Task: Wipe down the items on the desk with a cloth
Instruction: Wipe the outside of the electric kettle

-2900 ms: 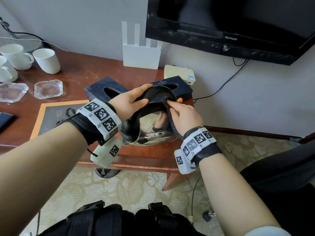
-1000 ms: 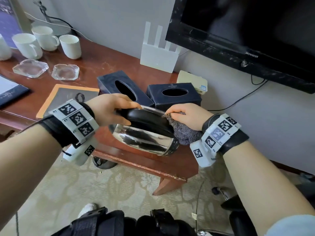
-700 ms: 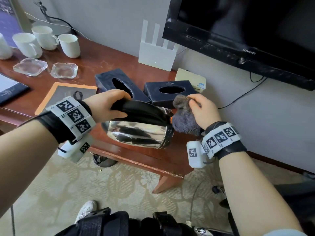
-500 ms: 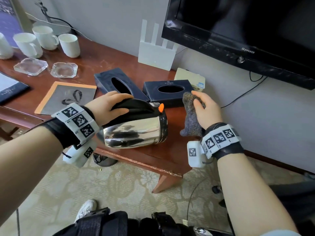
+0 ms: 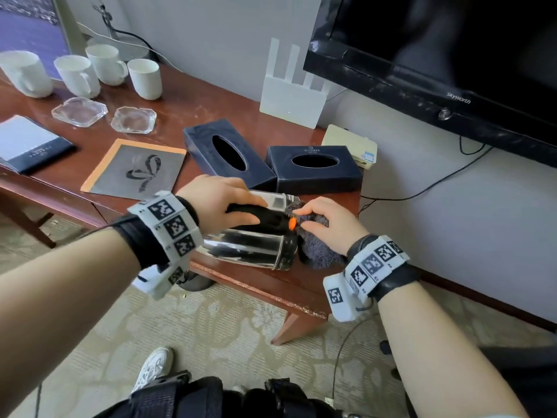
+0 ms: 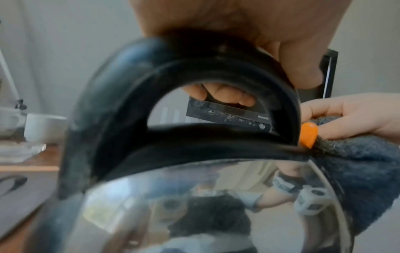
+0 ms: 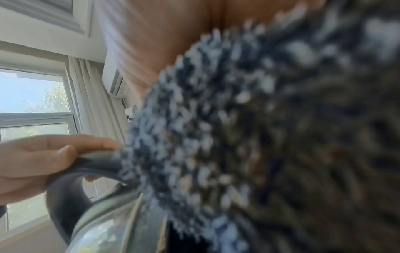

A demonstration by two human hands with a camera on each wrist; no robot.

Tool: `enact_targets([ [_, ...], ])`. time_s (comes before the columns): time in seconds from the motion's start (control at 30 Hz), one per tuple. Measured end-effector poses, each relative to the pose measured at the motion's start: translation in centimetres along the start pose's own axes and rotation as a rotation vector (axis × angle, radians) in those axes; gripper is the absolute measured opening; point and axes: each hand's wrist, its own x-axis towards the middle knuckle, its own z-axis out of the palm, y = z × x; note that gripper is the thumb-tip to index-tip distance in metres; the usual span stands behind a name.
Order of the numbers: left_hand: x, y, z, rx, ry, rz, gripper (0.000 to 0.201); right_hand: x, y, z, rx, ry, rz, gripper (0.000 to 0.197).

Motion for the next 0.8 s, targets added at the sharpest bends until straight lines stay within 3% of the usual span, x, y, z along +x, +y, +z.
enact_targets([
  [0.07,-0.1,0.3,0.3,-0.015,0.020,0.023,0.061,0.3,0.1,-0.2,-0.021,-0.008,-0.014,0.020],
  [0.23,0.1,-0.2,0.3,-0.055,0.026,0.020,0.041,2.8,-0.8,-0.9,-0.272,-0.053,-0.005,0.025],
  [0.33,0.5,-0.2,0.1,-0.060,0.018,0.013,0.035,5.4,-0.2,-0.9,-0.287,-0.027,0.131,0.027],
  [0.43,0.8,-0.6,0.0,-0.041,-0.014,0.005,0.036,7.4,0.7,-0.4,-0.276,-0.094,0.263,0.031],
  [0.5,1.1,-0.8,0.0,-0.039,-0.044,0.009,0.036,7.3,0.7,-0.3,-0.258,-0.096,0.225,0.033],
  [0.67,1.6,-1.1,-0.2,-0.055,-0.054,0.007,0.035,3.2,-0.3,-0.3,-0.248,-0.015,-0.053,0.032],
  [0.8,1.9,-0.7,-0.4,-0.047,-0.042,0.003,0.036,4.3,0.4,-0.5,-0.106,-0.033,0.025,0.031],
])
